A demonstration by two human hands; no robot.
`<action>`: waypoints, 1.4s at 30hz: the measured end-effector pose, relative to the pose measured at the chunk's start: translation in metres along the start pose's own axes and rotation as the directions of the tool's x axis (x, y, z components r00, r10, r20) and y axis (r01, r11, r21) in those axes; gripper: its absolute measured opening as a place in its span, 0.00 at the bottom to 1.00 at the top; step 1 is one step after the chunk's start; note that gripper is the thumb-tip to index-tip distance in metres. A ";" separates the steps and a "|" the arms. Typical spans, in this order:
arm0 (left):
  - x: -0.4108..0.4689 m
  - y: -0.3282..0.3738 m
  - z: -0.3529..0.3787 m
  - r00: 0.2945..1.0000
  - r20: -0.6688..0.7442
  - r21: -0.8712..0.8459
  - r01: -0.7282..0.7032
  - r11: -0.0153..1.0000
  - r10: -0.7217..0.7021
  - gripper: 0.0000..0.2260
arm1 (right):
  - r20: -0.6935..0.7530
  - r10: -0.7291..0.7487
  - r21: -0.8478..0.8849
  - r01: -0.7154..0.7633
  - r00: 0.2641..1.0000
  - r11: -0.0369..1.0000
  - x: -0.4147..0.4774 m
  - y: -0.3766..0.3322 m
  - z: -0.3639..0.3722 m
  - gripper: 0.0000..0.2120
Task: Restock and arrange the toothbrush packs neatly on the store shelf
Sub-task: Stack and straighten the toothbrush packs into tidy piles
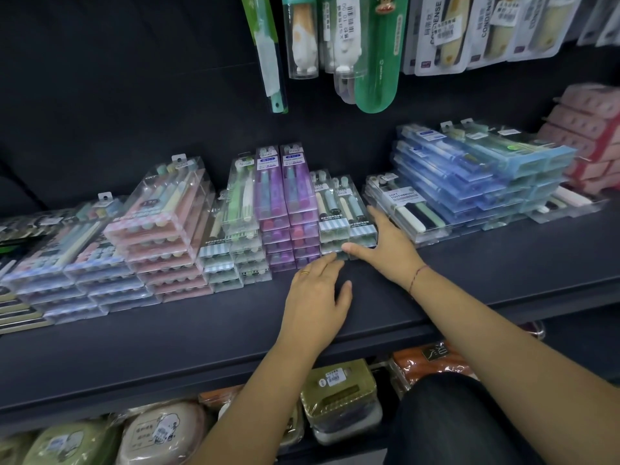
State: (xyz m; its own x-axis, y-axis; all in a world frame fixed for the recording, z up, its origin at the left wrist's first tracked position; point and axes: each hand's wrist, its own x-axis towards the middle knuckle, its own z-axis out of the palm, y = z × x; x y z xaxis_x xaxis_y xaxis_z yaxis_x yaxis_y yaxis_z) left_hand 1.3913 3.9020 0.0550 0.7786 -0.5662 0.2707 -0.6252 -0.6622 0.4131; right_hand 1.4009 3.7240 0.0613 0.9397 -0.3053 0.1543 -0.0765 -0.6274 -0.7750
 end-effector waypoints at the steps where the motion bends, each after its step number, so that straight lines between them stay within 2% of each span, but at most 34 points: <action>1: 0.000 0.000 0.000 1.000 0.001 0.002 0.001 1.000 -0.001 0.20 | 0.001 0.005 -0.006 -0.005 1.000 1.000 0.000 -0.001 0.000 0.45; 9: -0.001 0.000 -0.001 1.000 -0.013 0.002 -0.005 1.000 0.005 0.20 | 0.043 0.032 0.006 -0.032 0.999 0.999 -0.002 0.003 -0.003 0.50; 18: -0.001 0.001 -0.001 0.999 -0.028 -0.004 -0.023 1.000 0.023 0.19 | 0.039 0.025 0.017 -0.026 0.999 1.000 -0.002 0.008 -0.005 0.44; 25: -0.002 -0.001 0.001 0.996 -0.034 0.010 -0.087 0.996 0.087 0.20 | 0.035 0.041 0.104 -0.044 0.999 0.994 -0.020 0.008 -0.010 0.45; 27: -0.002 -0.001 0.003 0.992 -0.047 0.021 -0.119 0.993 0.120 0.20 | -0.030 0.043 0.182 -0.037 0.999 0.983 -0.039 0.013 -0.018 0.39; 28: -0.001 0.001 0.005 0.989 -0.054 0.030 -0.138 0.990 0.140 0.19 | -0.118 0.061 0.222 -0.034 0.991 0.975 -0.049 0.016 -0.024 0.33; 30: 0.002 0.007 0.008 0.981 -0.061 0.038 -0.180 0.983 0.182 0.18 | -0.344 0.146 0.292 -0.042 0.928 0.956 -0.065 0.025 -0.040 0.20; 32: 0.007 0.020 0.011 0.975 -0.059 0.028 -0.213 0.977 0.215 0.20 | -0.468 0.248 0.352 -0.078 0.849 0.933 -0.070 0.035 -0.054 0.18; 33: 0.010 0.027 0.013 0.973 -0.054 0.022 -0.225 0.974 0.226 0.22 | -0.460 0.289 0.382 -0.107 0.839 0.918 -0.068 0.039 -0.057 0.22; 36: 0.018 0.040 0.019 0.968 -0.036 0.031 -0.246 0.969 0.247 0.28 | -0.345 0.332 0.446 -0.158 0.878 0.881 -0.056 0.041 -0.054 0.30; 42: 0.019 0.036 0.023 0.970 -0.022 0.043 -0.242 0.969 0.243 0.29 | -0.368 0.298 0.336 -0.173 0.881 0.926 -0.045 0.045 -0.046 0.25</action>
State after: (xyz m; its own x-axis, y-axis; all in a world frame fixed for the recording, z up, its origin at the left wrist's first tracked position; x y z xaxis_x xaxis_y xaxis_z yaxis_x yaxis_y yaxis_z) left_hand 1.3825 3.8561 0.0553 0.6046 -0.6991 0.3816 -0.7965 -0.5263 0.2977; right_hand 1.3396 3.6765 0.0473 0.6821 -0.7195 0.1307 -0.1212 -0.2875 -0.9501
